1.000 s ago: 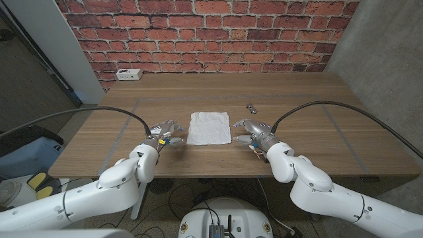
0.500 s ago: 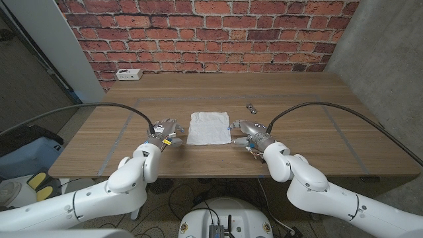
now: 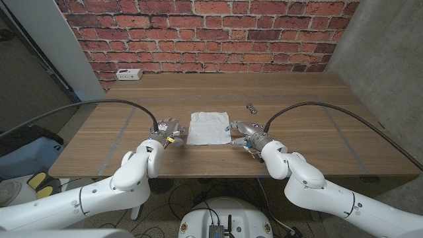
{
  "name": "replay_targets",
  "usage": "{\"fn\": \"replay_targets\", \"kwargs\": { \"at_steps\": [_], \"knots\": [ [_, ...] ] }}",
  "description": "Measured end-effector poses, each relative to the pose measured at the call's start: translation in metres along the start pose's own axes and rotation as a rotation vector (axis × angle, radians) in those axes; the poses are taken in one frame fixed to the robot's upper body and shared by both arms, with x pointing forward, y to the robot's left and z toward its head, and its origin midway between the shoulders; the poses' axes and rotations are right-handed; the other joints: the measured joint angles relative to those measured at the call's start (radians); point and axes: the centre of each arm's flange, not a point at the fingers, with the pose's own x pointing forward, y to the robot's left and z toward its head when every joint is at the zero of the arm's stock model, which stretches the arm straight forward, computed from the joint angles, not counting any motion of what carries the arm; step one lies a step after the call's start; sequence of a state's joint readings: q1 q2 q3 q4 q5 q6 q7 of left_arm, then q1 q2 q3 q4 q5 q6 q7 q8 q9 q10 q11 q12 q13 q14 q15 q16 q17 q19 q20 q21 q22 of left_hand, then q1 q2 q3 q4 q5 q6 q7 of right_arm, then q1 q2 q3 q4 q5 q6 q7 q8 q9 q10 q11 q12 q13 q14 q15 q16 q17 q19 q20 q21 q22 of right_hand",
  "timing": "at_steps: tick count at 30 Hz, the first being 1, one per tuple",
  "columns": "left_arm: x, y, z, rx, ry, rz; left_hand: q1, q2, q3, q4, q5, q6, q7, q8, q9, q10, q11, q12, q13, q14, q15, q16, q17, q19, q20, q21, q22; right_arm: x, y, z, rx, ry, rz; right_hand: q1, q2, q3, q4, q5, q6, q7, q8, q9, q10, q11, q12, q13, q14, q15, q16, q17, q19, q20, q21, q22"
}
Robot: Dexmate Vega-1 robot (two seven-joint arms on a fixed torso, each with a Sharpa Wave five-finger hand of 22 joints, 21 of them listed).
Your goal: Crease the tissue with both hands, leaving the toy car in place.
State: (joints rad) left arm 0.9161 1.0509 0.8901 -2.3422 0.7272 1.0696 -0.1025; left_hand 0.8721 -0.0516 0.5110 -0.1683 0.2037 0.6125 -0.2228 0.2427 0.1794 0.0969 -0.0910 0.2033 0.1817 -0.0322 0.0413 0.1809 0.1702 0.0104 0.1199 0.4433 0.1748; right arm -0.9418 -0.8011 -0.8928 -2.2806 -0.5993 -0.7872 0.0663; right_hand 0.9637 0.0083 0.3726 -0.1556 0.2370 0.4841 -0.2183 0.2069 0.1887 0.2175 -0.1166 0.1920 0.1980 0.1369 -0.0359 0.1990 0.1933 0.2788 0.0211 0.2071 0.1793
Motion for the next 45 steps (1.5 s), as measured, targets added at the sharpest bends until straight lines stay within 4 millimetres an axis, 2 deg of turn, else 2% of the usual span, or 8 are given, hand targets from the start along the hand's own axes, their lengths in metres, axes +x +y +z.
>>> {"fn": "replay_targets", "kwargs": {
  "at_steps": [5, 12, 20, 24, 28, 34, 38, 45],
  "knots": [
    [0.005, 0.0, 0.004, -0.003, -0.022, -0.012, 0.009, 0.001, -0.008, 0.0, 0.005, 0.016, 0.002, 0.0, 0.0, 0.0, 0.0, 0.0, 0.0, 0.0, 0.0, 0.0, 0.0, 0.0, 0.0, 0.0, 0.0, 0.001, 0.0, 0.0, 0.001, -0.001, 0.003, 0.007, 0.007, -0.01, 0.002, 0.0, 0.008, -0.003, 0.0, 0.0, -0.004, -0.015, 0.0, 0.0, 0.0, 0.0, 0.0, 0.005, 0.0, 0.0, 0.0, 0.0],
    [0.013, -0.003, 0.01, -0.008, -0.05, -0.04, 0.022, 0.006, -0.012, 0.004, 0.005, 0.045, 0.005, 0.0, 0.0, 0.0, 0.0, 0.0, 0.0, 0.0, 0.0, 0.0, 0.0, 0.0, 0.0, -0.011, 0.0, 0.003, 0.001, 0.0, 0.005, -0.003, 0.014, 0.021, 0.011, -0.015, 0.0, 0.004, 0.016, -0.005, 0.0, 0.005, -0.009, -0.02, 0.0, 0.0, -0.004, -0.004, 0.0, 0.005, -0.005, -0.005, 0.0, 0.0],
    [0.02, -0.005, 0.015, -0.005, -0.071, -0.063, 0.055, 0.015, -0.031, 0.009, 0.005, 0.145, 0.006, 0.013, 0.004, 0.004, -0.004, 0.0, 0.0, 0.0, 0.0, 0.0, -0.003, 0.013, -0.006, -0.022, 0.0, 0.004, 0.003, -0.001, 0.013, -0.009, 0.027, 0.038, 0.004, -0.033, 0.005, 0.004, 0.027, -0.005, 0.0, 0.005, -0.015, -0.025, 0.0, 0.0, -0.011, 0.0, 0.0, 0.005, -0.013, -0.012, 0.0, 0.0],
    [0.022, -0.005, 0.018, 0.016, -0.072, -0.061, 0.066, 0.012, -0.045, 0.008, 0.005, 0.19, 0.006, 0.013, 0.001, 0.013, -0.013, 0.0, 0.0, 0.004, -0.004, 0.0, -0.003, 0.022, -0.008, -0.031, 0.0, 0.005, 0.004, -0.001, 0.018, -0.014, 0.032, 0.038, 0.004, -0.044, 0.005, 0.004, 0.027, -0.005, -0.004, 0.005, -0.022, -0.033, 0.0, 0.0, -0.011, 0.0, 0.0, 0.005, -0.013, -0.012, 0.0, 0.003],
    [0.023, -0.005, 0.021, 0.036, -0.069, -0.05, 0.089, 0.023, -0.058, 0.011, 0.005, 0.253, 0.008, 0.017, -0.001, 0.043, -0.037, 0.008, 0.0, 0.021, -0.02, 0.002, -0.003, 0.041, -0.012, -0.037, 0.0, 0.007, 0.005, -0.002, 0.022, -0.019, 0.034, 0.043, -0.001, -0.048, 0.01, 0.007, 0.027, -0.005, -0.004, 0.005, -0.025, -0.036, 0.0, 0.0, -0.016, -0.005, 0.003, 0.005, -0.013, -0.012, 0.0, 0.005],
    [0.022, -0.007, 0.024, 0.058, -0.059, -0.031, 0.127, 0.062, -0.073, 0.018, -0.004, 0.361, 0.044, 0.021, -0.002, 0.099, -0.053, 0.016, 0.0, 0.047, -0.04, 0.005, -0.003, 0.075, -0.022, -0.041, 0.005, 0.01, 0.008, -0.003, 0.026, -0.028, 0.032, 0.069, 0.013, -0.057, 0.01, 0.011, 0.056, -0.005, -0.003, 0.005, -0.01, -0.05, 0.004, 0.0, -0.014, -0.003, 0.011, 0.005, -0.013, -0.012, 0.0, 0.005],
    [0.021, -0.009, 0.025, 0.067, -0.051, -0.016, 0.139, 0.105, -0.077, 0.022, -0.012, 0.42, 0.072, 0.023, 0.002, 0.136, -0.064, 0.016, 0.0, 0.077, -0.055, 0.005, -0.003, 0.094, -0.032, -0.041, 0.005, 0.014, 0.011, -0.005, 0.027, -0.035, 0.026, 0.092, 0.028, -0.067, 0.008, 0.015, 0.101, -0.003, 0.01, 0.005, 0.011, -0.065, 0.014, 0.0, 0.01, -0.002, 0.022, 0.004, -0.012, -0.013, 0.0, 0.004],
    [0.02, -0.01, 0.026, 0.075, -0.036, 0.009, 0.152, 0.118, -0.087, 0.015, -0.019, 0.456, 0.082, 0.023, 0.002, 0.167, -0.077, 0.023, -0.005, 0.095, -0.073, 0.005, -0.003, 0.111, -0.04, -0.041, 0.005, 0.02, 0.019, -0.01, 0.022, -0.03, 0.028, 0.12, 0.033, -0.085, 0.006, 0.015, 0.169, -0.003, 0.02, 0.004, 0.048, -0.071, 0.02, 0.0, 0.028, -0.005, 0.03, 0.004, -0.003, -0.014, 0.006, 0.002]
  ]
}}
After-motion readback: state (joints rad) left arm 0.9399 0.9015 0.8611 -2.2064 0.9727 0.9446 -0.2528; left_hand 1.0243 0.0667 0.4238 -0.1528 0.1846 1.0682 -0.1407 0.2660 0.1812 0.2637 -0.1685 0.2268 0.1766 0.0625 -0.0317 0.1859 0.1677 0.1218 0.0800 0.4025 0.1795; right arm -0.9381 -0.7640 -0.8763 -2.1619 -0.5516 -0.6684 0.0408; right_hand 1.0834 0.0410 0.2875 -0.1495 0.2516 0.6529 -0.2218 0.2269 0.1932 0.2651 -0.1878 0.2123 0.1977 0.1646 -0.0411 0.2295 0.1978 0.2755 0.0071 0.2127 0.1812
